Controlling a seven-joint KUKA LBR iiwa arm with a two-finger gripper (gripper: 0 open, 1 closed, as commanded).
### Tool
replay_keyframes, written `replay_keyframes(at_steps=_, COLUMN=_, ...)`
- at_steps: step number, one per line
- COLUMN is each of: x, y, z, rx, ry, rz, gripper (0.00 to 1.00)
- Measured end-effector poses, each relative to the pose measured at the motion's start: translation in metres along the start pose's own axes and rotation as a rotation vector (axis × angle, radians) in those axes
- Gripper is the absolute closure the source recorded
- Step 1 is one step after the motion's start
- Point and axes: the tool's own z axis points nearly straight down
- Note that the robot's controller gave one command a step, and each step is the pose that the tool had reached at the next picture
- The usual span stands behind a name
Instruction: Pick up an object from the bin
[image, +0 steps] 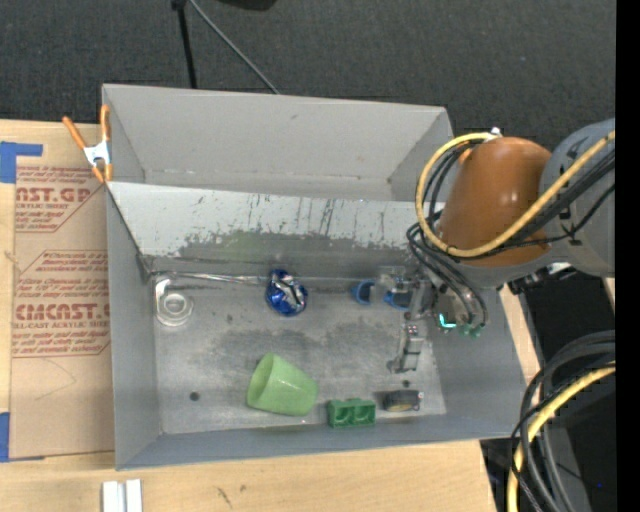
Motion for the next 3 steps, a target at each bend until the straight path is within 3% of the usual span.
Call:
replay_keyframes(at_steps=1, x=0.031, y=-0.01, z=0.111, rx=0.0, ry=0.0, rz=-0.107, gripper=0.0)
replay_keyframes(at_steps=2, x=0.036, y=0.061, z=0.106, rx=0.0, ry=-0.015, rz=-0.281, gripper=0.0)
replay_keyframes(at_steps=3, x=0.023, y=0.003, z=-0.03, rx=0.002, ry=-0.015, rz=-0.095, gripper=0.0)
